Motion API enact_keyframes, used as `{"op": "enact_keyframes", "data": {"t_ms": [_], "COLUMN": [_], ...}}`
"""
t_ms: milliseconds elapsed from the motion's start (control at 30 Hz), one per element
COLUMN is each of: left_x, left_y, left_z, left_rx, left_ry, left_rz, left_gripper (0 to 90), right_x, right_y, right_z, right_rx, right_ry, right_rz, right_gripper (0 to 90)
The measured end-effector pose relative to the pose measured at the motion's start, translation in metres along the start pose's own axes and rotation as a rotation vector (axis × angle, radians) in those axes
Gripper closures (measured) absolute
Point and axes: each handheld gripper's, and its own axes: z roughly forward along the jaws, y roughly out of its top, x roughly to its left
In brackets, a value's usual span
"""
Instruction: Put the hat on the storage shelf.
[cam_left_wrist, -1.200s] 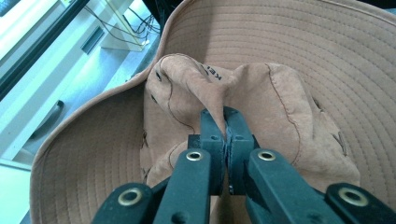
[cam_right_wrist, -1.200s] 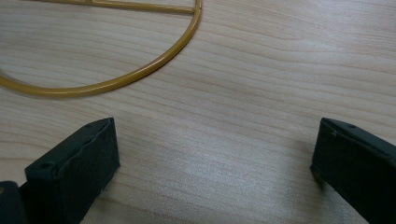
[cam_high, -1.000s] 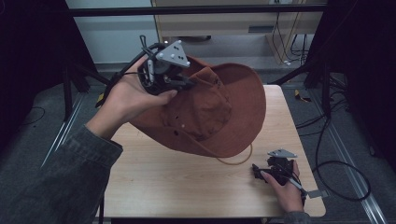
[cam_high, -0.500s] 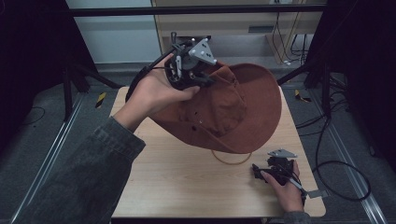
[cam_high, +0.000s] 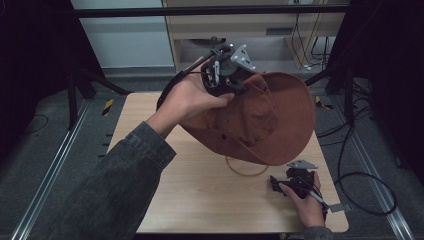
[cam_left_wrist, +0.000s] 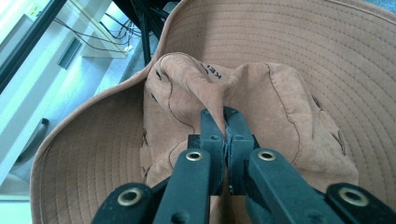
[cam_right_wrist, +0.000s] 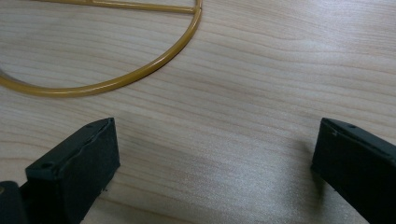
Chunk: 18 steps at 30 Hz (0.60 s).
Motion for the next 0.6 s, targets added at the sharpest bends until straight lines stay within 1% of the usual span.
{"op": "enact_keyframes", "data": {"t_ms": [133, 167, 333, 600], "left_x": [0.002, 0.002, 0.004, -0.001], "left_y": [0.003, 0.003, 0.005, 0.005], "left_z": [0.008, 0.008, 0.018, 0.032], "left_rx": [0.008, 0.008, 0.018, 0.023], "left_ry": [-0.003, -0.003, -0.014, -0.033], "left_rz": [-0.008, -0.008, -0.008, -0.002], "left_gripper": [88.1, 88.0, 88.0, 87.7], "right_x": [0.000, 0.000, 0.000, 0.000], "right_y": [0.000, 0.000, 0.000, 0.000], "right_z": [0.000, 0.000, 0.000, 0.000], "right_rx": [0.000, 0.000, 0.000, 0.000], "right_ry": [0.000, 0.000, 0.001, 0.001], "right_rz": [0.000, 0.000, 0.000, 0.001], "right_gripper": [0.7, 0.7, 0.7, 0.7]}}
